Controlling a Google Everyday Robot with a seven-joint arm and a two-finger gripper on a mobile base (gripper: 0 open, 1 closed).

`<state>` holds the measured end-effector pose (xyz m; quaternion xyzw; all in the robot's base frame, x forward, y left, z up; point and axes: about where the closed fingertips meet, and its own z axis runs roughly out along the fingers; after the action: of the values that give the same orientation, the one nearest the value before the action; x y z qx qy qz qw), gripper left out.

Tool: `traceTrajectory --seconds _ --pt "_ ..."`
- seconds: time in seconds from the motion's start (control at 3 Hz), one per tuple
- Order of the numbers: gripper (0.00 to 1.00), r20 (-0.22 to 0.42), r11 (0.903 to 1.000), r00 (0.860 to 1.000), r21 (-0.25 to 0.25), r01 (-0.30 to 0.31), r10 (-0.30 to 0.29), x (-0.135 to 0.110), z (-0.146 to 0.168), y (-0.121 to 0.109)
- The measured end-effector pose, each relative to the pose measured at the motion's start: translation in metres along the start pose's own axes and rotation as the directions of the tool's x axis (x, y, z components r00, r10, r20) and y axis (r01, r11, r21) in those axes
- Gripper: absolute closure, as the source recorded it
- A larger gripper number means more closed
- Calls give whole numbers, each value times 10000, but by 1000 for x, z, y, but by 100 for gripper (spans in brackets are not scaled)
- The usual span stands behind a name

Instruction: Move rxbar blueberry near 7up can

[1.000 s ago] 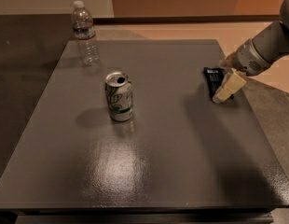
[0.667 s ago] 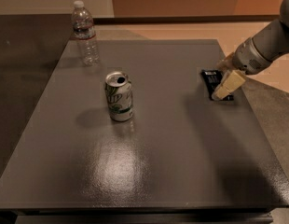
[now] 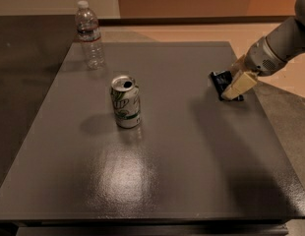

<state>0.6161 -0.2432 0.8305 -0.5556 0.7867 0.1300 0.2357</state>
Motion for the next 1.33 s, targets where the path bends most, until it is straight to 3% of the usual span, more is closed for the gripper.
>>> traceTrajectory --seconds 0.33,1.0,1.33 --pt "100 142 9998 9998 -121 149 -147 -11 -1 4" --pt "100 970 9898 9906 -959 1053 -960 -85 11 37" --pt "100 1140 9808 9863 -1404 1351 -1195 -107 25 51"
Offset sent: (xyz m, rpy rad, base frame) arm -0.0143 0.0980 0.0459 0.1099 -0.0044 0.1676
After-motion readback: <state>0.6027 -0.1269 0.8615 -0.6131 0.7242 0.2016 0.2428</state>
